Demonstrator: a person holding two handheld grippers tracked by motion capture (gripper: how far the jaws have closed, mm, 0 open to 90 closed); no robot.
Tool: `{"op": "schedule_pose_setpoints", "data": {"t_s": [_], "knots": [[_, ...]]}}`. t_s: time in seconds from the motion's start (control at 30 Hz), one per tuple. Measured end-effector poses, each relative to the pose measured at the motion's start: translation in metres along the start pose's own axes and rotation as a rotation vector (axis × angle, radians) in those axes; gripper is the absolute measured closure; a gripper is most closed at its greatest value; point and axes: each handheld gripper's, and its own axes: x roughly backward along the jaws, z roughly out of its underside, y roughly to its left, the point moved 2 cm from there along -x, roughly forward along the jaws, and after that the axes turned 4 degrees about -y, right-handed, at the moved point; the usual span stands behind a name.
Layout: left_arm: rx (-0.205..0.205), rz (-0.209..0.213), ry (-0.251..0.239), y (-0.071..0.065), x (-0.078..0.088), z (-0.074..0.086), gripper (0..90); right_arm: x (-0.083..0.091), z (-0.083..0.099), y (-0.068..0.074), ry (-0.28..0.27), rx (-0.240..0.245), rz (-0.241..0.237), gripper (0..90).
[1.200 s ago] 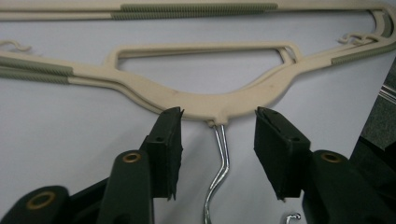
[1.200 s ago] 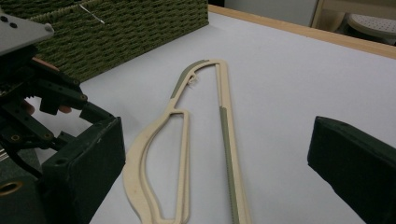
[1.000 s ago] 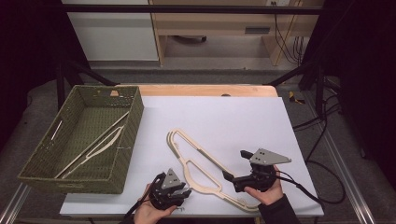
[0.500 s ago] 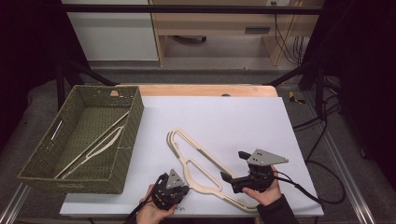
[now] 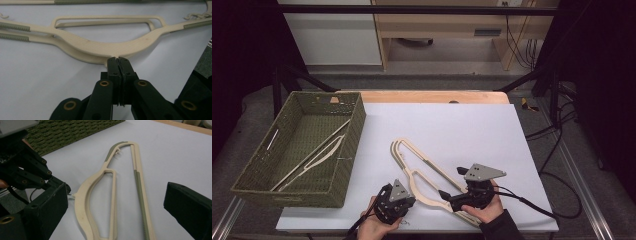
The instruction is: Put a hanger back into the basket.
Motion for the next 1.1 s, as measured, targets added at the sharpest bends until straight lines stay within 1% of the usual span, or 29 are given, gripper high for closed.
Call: {"op": "schedule_pose_setpoints", "data": {"t_s": [0.2,0.3,0.37,0.4,0.43,0.57,0.6,0.67,0.73,0.83,0.9,0.93,1.1], "knots": [[-0.013,-0.003,-0.019,0.000,0.007,-0.010,88.8,-0.010,0.002,0.010,0.015,0.013,-0.036,9.2],[-0.014,-0.004,-0.029,0.000,0.010,-0.015,88.8,-0.019,0.005,0.016,0.037,0.022,-0.056,10.6],[-0.017,-0.002,-0.025,0.000,0.011,-0.017,88.9,-0.025,0.008,0.021,0.057,0.033,-0.069,12.0],[-0.020,-0.002,-0.025,-0.001,0.012,-0.018,88.9,-0.027,0.008,0.022,0.065,0.039,-0.068,12.7],[-0.016,-0.001,-0.027,-0.001,0.012,-0.018,88.9,-0.029,0.009,0.024,0.078,0.053,-0.068,15.3],[-0.026,-0.001,-0.027,-0.001,0.014,-0.022,88.9,-0.035,0.013,0.030,0.111,0.083,-0.085,24.5],[-0.021,0.000,-0.028,-0.001,0.014,-0.022,88.9,-0.038,0.014,0.032,0.125,0.092,-0.088,27.1],[-0.023,0.000,-0.027,-0.001,0.015,-0.024,88.9,-0.040,0.016,0.033,0.140,0.094,-0.092,31.4],[-0.024,0.002,-0.028,-0.001,0.016,-0.025,88.9,-0.042,0.018,0.033,0.163,0.102,-0.078,37.2],[-0.021,0.005,-0.029,-0.002,0.016,-0.026,88.9,-0.044,0.020,0.034,0.176,0.108,-0.085,43.0],[-0.027,0.005,-0.032,-0.002,0.017,-0.028,88.9,-0.045,0.021,0.035,0.186,0.133,-0.079,46.2],[-0.028,0.004,-0.032,-0.002,0.017,-0.028,88.9,-0.046,0.021,0.037,0.201,0.153,-0.071,48.3],[-0.027,0.006,-0.031,-0.003,0.016,-0.028,88.9,-0.050,0.023,0.040,0.224,0.210,-0.045,59.8]]}}
